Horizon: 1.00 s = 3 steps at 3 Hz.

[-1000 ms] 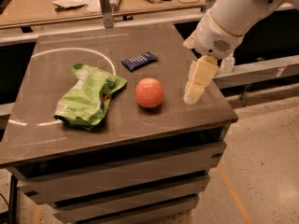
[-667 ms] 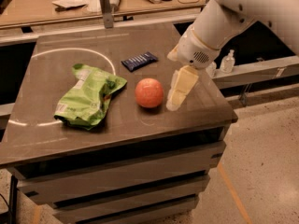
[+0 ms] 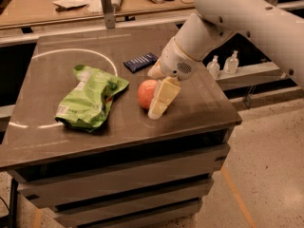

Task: Pick apple

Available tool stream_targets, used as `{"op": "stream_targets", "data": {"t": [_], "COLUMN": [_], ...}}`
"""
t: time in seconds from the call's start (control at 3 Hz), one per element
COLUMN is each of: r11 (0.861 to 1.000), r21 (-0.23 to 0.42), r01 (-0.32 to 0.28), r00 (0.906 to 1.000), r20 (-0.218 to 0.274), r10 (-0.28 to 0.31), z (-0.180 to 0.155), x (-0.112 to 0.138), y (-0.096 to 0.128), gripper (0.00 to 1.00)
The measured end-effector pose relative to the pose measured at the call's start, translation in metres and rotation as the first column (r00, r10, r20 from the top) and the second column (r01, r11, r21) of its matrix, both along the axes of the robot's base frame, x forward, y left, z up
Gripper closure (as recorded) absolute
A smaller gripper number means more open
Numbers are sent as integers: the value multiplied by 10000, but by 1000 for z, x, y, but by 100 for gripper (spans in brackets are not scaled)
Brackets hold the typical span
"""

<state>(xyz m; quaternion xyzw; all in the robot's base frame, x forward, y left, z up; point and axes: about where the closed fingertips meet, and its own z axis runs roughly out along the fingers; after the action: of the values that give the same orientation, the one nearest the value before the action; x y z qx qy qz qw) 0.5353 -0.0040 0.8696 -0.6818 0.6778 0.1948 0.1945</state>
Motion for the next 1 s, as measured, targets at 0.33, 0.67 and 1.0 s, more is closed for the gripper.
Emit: {"op": "stream_targets", "data": {"t": [0.33,0.67,1.0], "r11": [9992,9970,9940], "r21": [57,1,490], "r01": [-401,-780,-981], "r00": [9989,9969,9952], "r20": [-248,-144,22], "r10": [402,780,981], "z": [-9,-7,9], "x": [-8,-16,-18], "y": [17,28,28], "gripper": [42,65,88]}}
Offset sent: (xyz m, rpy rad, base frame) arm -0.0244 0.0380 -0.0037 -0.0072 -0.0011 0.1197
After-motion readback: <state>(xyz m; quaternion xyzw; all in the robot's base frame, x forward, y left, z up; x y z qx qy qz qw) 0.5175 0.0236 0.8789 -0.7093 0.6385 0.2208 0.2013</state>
